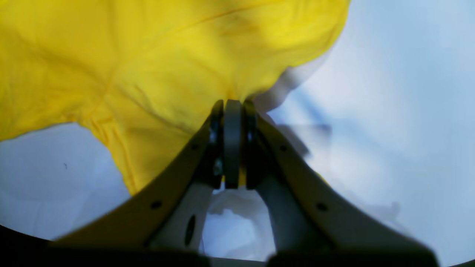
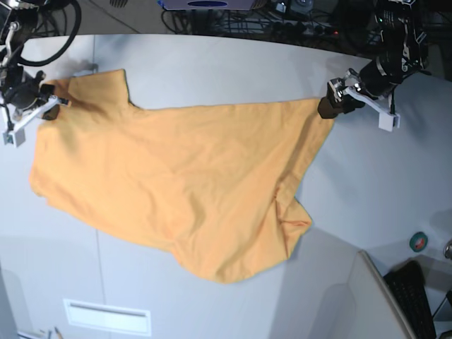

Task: Layout the t-shirt on the table in an organized manner, then fold the t-shirt properly
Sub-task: 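Lower the stretched shirt onto the table with both grippers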

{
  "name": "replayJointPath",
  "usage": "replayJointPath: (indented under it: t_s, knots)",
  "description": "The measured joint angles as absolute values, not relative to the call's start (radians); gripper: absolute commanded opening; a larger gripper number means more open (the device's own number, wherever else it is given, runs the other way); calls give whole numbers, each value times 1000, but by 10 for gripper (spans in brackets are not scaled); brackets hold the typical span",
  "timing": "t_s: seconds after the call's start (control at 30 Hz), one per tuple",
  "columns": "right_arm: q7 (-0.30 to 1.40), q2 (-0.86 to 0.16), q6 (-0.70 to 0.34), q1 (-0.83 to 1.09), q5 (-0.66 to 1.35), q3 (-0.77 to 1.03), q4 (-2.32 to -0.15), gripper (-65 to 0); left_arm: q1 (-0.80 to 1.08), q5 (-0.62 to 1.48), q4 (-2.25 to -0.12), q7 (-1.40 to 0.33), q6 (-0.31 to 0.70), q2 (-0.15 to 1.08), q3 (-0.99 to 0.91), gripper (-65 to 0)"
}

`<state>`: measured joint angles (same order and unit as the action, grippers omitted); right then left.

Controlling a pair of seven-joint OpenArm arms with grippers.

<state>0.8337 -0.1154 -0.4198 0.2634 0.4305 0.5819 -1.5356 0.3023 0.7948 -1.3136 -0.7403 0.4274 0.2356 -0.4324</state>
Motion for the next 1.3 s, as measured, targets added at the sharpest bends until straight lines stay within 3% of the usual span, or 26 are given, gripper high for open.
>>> replayJointPath:
  t_s: [0.27,0.6,0.67,0.73,0.93,1.0,1.07,1.1,1.3]
  knots:
    - [834,-115,-420,264,430,580,-1536,-650,265,808,-1296,-731,432,185,-431,-89]
    - [834,-115,-420,264,430,580,-1536,-650,258,787,-1287,-752,422,170,-436,-390]
    - [834,-114,-420,264,430,581,-1536,-650,257,790,-1267,-751,419,169,-437,-499]
    - [833,-106,-420,264,430,585,-1536,-650,249,785,-1244,-752,419,169,-437,-650]
    - [912,-51,-419,262,439,675,-1531,-650,236,787,-1226,-752,419,169,-436,-650]
    - [949,-28,-419,261,438,730,-1530,-471,236,787,-1227,-752,419,169,-436,-650]
    - [965,-6,-420,260,438,782,-1532,-338,236,787,-1227,-752,419,169,-436,-650]
    - [969,1,-419,259,439,804,-1532,-308,236,787,-1227,-752,419,169,-436,-650]
    - [965,-4,-420,181,439,910,-1525,-299,236,787,-1226,-752,419,173,-436,-650]
